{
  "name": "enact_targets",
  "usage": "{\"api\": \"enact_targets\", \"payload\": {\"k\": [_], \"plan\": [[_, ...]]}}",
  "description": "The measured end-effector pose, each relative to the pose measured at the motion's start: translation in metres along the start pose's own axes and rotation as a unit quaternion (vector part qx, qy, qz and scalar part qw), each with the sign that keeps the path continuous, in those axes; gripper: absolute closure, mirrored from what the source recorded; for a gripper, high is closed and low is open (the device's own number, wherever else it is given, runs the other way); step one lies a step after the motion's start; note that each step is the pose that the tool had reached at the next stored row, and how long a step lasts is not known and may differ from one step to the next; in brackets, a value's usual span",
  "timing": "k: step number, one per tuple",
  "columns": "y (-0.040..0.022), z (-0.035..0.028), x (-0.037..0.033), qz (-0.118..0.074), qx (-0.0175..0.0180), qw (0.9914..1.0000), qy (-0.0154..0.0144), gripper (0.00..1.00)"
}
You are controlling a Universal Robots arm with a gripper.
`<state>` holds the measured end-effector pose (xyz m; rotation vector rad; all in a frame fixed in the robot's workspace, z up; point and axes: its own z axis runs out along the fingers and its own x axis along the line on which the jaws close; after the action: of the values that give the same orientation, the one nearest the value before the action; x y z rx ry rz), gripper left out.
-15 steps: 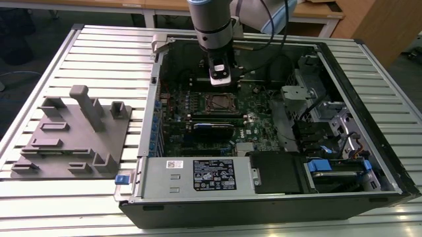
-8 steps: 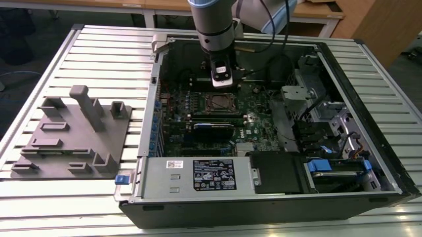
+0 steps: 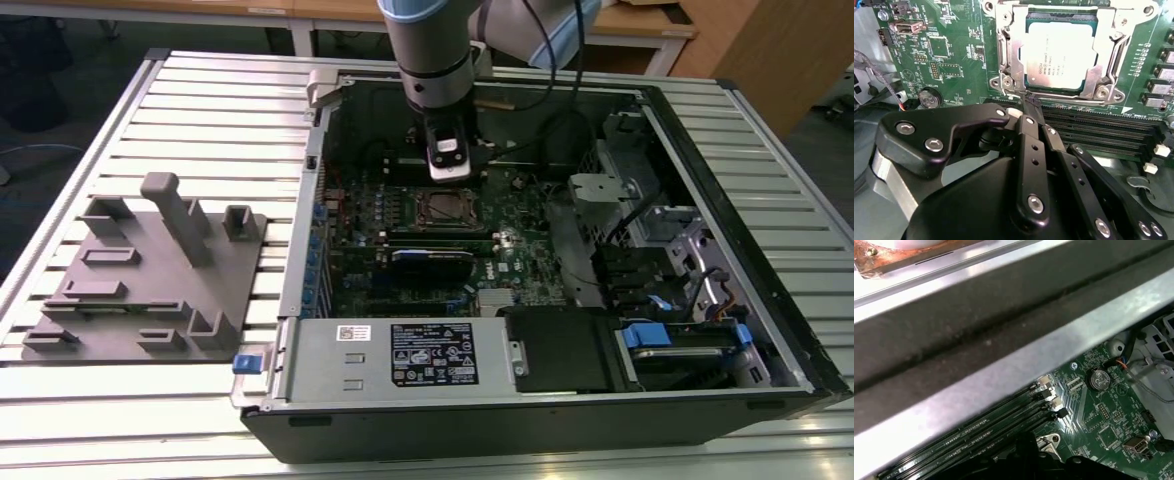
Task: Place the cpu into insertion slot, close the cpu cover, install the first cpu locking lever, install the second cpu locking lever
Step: 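Install the first cpu locking lever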
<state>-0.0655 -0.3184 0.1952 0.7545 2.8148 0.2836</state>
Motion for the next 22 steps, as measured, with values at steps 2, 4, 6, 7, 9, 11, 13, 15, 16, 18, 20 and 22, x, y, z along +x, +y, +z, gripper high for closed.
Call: {"api": "enact_targets", "payload": {"k": [2,4,6,7,9,11,13,15,16,18,20,22], "plan": [[0.0001,0.0013,-0.0004,0.000,0.0000,1.00000,0.0000,0.90],[0.0006,0.0021,-0.0015,0.000,0.0001,1.00000,0.0000,0.90],[0.0010,0.0027,-0.0024,0.000,0.0001,1.00000,0.0000,0.90],[0.0010,0.0031,-0.0026,0.000,0.0001,1.00000,0.0000,0.90],[0.0009,0.0040,-0.0025,0.000,0.0002,1.00000,0.0000,0.90],[0.0007,0.0045,-0.0025,0.000,0.0003,1.00000,0.0000,0.90],[0.0007,0.0047,-0.0025,0.000,0.0003,1.00000,0.0000,0.90],[0.0007,0.0048,-0.0025,0.000,0.0001,1.00000,0.0000,0.90],[0.0010,0.0041,-0.0026,0.000,-0.0001,1.00000,0.0000,0.90],[0.0018,0.0005,-0.0032,0.000,0.0001,1.00000,0.0001,0.90],[0.0033,-0.0053,-0.0041,0.000,0.0001,1.00000,0.0001,0.90],[0.0049,-0.0120,-0.0052,0.000,0.0001,1.00000,0.0001,0.90]]}}
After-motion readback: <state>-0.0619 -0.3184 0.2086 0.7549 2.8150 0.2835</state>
